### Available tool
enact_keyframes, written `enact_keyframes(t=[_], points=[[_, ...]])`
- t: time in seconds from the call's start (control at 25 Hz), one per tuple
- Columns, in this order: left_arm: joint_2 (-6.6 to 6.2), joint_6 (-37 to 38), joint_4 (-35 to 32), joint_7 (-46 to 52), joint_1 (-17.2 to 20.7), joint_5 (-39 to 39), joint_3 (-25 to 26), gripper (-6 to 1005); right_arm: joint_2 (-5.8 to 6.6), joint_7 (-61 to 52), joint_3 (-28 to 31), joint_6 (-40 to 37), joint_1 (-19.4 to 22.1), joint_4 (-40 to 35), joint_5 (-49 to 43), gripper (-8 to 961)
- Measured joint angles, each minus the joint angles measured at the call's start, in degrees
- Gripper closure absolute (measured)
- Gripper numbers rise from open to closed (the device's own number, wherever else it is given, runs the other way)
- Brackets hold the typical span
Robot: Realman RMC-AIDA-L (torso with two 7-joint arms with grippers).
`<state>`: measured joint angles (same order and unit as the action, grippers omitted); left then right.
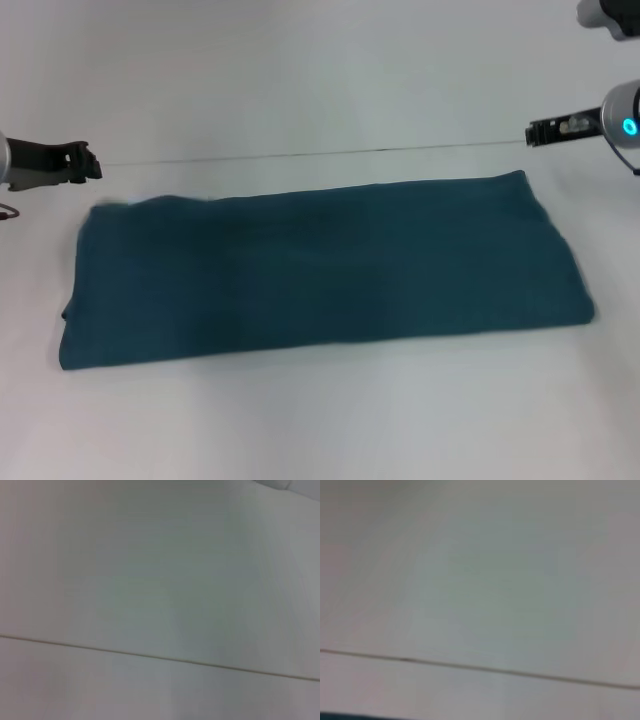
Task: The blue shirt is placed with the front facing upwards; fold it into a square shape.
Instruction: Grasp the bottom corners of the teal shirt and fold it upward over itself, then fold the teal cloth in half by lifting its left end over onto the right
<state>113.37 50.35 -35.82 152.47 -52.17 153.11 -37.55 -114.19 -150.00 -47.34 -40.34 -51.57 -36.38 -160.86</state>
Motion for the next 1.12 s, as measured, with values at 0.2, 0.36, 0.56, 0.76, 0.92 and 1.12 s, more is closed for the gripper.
enact_keyframes(t=[0.2, 0.36, 0.56, 0.76, 0.92, 1.12], points=[[-0.19, 0.0, -0.2, 0.5, 0.1, 0.1, 0.0, 756, 0.55, -0.3, 0.1, 0.2, -1.9, 0.1, -1.0, 788], [-0.34, 0.0, -1.0, 1.8, 0.4, 1.2, 0.3, 653, 1.58, -0.7, 0.5, -1.4, -2.5, 0.1, -0.6, 577], [-0.44, 0.8, -2.8, 2.7, 1.5, 0.3, 0.5, 547, 2.89, -1.6, 0.6, -4.0, -2.5, -0.1, 1.3, 290], [-0.74, 3.0, -2.9, 2.8, 1.7, -1.1, 1.5, 439, 3.44, -1.6, 0.6, -5.8, -1.8, -0.4, 3.3, 93], [-1.44, 8.8, -4.2, 1.1, 2.9, -7.8, 4.9, 417, 3.25, -0.1, 0.8, -8.7, -0.1, -2.7, 7.4, 26], [-1.51, 21.1, -6.7, -9.8, 9.1, -31.1, 8.8, 367, 1.59, 9.0, 1.2, -15.8, 8.1, -11.3, 25.2, 29]])
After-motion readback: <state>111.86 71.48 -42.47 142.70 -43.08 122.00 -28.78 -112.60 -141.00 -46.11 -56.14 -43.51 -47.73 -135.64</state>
